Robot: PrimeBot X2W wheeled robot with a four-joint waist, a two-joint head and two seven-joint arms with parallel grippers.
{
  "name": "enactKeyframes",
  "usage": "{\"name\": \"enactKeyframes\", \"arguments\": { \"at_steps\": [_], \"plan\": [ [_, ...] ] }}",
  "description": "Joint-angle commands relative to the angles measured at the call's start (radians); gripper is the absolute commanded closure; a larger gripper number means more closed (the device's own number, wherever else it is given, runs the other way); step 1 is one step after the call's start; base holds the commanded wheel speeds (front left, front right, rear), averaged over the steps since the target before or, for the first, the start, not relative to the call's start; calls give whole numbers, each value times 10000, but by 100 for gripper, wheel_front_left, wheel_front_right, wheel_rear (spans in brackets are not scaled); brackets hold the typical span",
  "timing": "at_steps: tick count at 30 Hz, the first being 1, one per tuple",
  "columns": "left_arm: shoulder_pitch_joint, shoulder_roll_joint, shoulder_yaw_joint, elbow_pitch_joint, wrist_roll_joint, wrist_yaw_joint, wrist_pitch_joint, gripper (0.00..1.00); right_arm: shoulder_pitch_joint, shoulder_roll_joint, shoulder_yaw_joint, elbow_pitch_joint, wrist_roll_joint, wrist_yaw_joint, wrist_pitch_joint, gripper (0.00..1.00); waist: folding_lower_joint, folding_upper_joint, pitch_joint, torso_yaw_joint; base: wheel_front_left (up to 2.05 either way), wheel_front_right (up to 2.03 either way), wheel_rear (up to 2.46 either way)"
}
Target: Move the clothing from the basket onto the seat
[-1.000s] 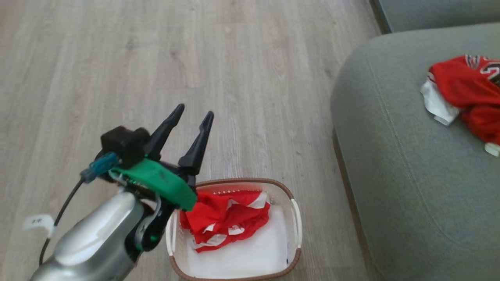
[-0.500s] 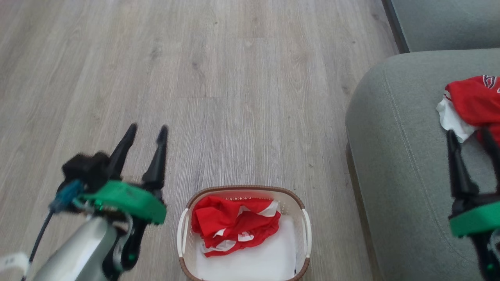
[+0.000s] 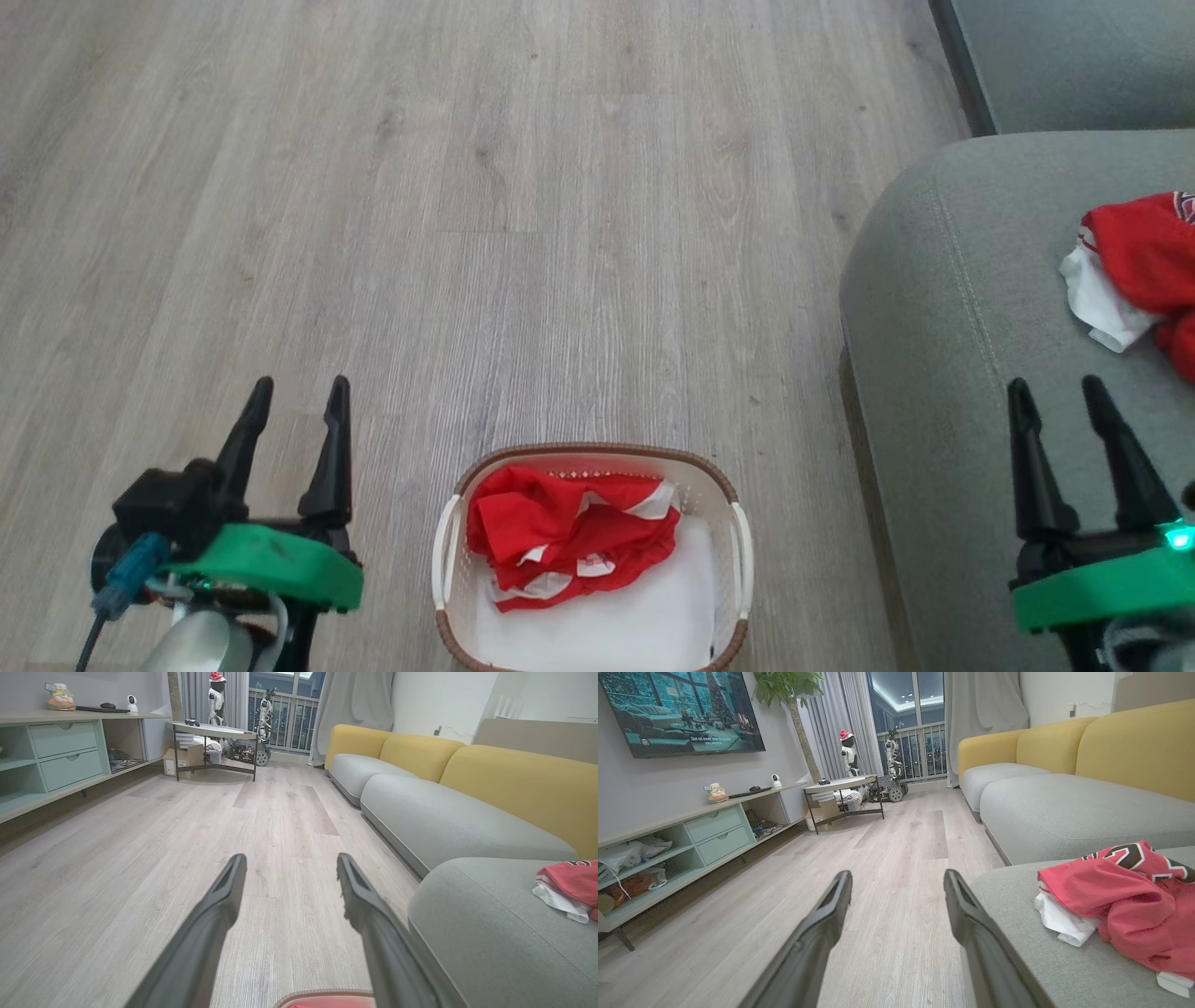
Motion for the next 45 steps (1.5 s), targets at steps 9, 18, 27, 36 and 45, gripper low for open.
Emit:
{"name": "enactKeyframes", "arguments": {
  "at_steps": [9, 18, 27, 36, 45],
  "plan": [
    [-131, -663, 1345, 106, 903, -761, -123, 0, -154, -158, 525, 92, 129, -2, -405, 0, 1, -1, 88, -61, 0, 0, 0],
    [-61, -1190, 1945, 322, 1501, -1327, -124, 0, -260, -257, 566, 184, 151, -2, -428, 0, 1, -1, 72, -143, 0, 0, 0],
    [-50, -1522, 2313, 470, 1897, -1716, -124, 0, -329, -270, 610, 199, 198, -2, -437, 0, 1, -1, 116, -133, 0, 0, 0],
    [-36, -1764, 2583, 581, 2157, -1992, -124, 0, -437, -275, 675, 266, 226, -2, -436, 0, 1, -1, 173, -194, 0, 0, 0],
    [-460, -1916, 2584, 811, 2308, -2302, -124, 0, -874, -287, 735, 168, 233, -2, -448, 0, 1, -1, 829, -383, 0, 0, 0]
  ]
}}
